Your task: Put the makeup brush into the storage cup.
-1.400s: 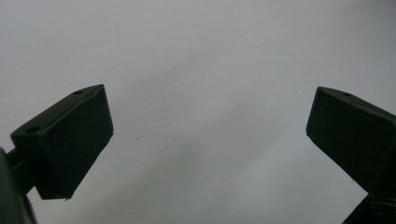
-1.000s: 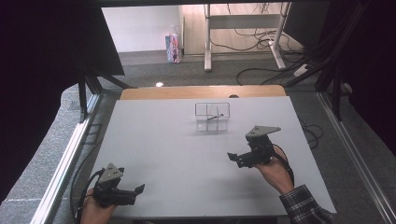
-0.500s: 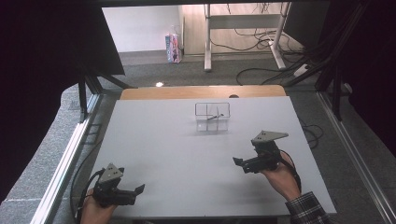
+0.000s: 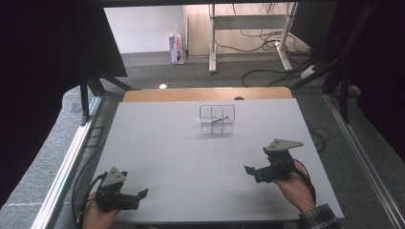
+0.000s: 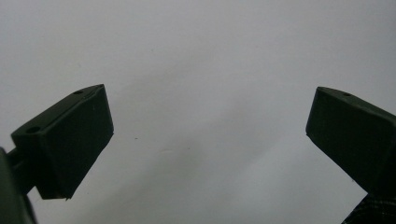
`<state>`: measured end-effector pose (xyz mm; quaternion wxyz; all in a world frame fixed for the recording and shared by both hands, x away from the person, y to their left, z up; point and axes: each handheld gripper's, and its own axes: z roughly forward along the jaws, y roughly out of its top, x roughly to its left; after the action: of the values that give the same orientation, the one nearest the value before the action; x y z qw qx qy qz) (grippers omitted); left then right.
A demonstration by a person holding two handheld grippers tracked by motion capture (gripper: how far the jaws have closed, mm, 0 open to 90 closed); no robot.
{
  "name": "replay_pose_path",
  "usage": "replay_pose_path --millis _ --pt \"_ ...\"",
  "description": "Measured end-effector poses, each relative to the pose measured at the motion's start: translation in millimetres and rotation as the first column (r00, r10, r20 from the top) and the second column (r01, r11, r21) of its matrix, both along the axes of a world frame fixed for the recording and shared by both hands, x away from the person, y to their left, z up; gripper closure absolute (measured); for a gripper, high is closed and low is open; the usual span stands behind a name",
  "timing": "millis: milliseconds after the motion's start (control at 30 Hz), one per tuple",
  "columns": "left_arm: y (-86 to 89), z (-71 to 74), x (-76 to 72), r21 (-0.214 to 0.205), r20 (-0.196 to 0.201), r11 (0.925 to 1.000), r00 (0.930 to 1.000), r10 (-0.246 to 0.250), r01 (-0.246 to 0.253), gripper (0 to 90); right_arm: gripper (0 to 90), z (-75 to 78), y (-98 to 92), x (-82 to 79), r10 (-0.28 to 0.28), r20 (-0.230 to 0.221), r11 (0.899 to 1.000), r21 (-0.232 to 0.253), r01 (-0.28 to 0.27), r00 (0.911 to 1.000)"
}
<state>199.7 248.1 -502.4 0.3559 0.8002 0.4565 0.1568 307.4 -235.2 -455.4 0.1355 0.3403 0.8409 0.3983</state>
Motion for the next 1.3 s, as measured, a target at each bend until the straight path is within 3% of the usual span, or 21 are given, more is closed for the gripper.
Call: replay_pose_path --millis 633,1000,1300 --pt "0.1 -0.2 0.4 -0.002 -0.001 1.0 1.0 0.001 -0.001 1.5 0.0 -7.0 -21.6 -18.2 -0.032 0.008 0.999 -0.028 0.032 0.9995" --pt "1.4 0.3 0.3 -0.008 -0.002 1.0 1.0 0.002 -0.002 1.5 0.0 -12.6 -35.1 -29.4 -0.056 -0.021 0.998 -0.043 0.055 0.9982" --pt "0.8 -0.1 0.9 -0.007 -0.005 1.0 1.0 0.001 -0.001 1.5 0.0 -17.0 -47.6 -38.7 -0.077 -0.046 0.993 -0.089 0.073 0.996"
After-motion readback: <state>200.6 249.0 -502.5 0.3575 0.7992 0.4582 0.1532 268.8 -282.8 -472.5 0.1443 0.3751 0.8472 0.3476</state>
